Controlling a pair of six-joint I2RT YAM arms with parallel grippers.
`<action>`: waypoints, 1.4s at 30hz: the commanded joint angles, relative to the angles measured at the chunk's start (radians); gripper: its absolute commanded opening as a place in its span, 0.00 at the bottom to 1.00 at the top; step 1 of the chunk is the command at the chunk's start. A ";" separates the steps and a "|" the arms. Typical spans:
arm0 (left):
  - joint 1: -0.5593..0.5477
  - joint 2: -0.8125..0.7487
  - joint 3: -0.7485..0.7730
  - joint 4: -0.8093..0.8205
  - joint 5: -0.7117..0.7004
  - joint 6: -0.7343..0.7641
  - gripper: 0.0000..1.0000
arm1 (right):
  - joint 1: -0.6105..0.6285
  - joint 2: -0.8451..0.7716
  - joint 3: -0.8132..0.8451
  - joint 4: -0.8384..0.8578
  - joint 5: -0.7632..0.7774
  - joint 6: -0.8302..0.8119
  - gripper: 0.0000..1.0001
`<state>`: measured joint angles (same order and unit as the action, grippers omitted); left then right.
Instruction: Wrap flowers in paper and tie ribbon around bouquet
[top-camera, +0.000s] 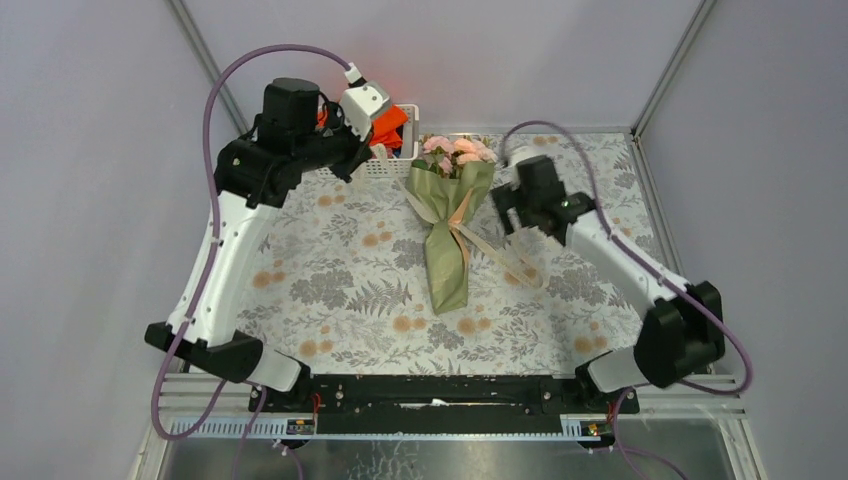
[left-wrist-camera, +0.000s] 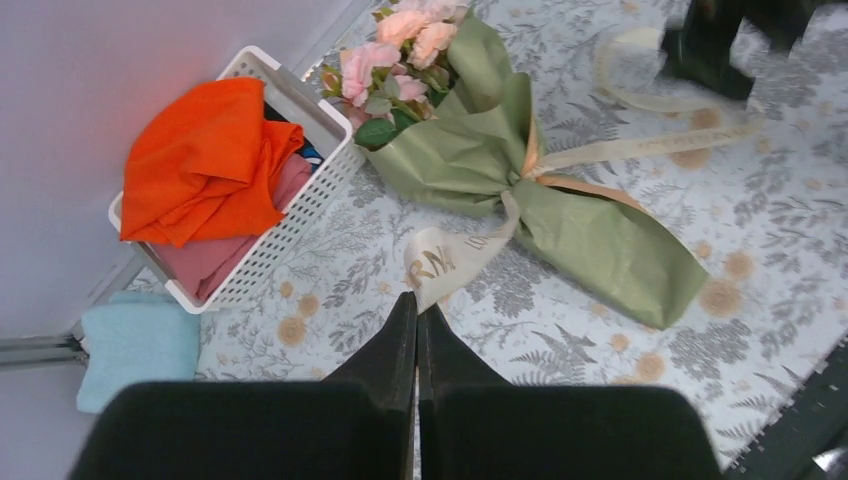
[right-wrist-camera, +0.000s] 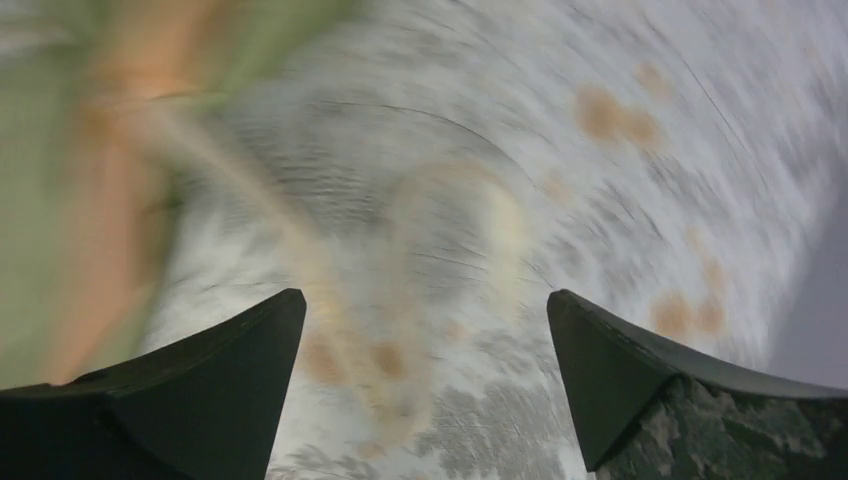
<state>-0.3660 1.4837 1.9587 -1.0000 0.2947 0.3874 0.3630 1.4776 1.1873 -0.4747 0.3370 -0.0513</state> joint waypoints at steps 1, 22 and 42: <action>-0.004 0.002 0.015 -0.154 0.071 -0.039 0.00 | 0.239 -0.212 -0.185 0.342 -0.647 -0.531 1.00; -0.002 -0.054 0.024 -0.154 -0.009 -0.089 0.00 | 0.257 0.336 -0.009 1.041 -0.885 -0.298 0.39; 0.049 -0.179 -0.805 0.210 0.020 0.365 0.81 | 0.238 0.281 -0.128 1.131 -0.926 -0.224 0.00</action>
<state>-0.3111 1.3457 0.9798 -0.8799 0.1806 0.6712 0.6029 1.8111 1.0782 0.5472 -0.5430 -0.2905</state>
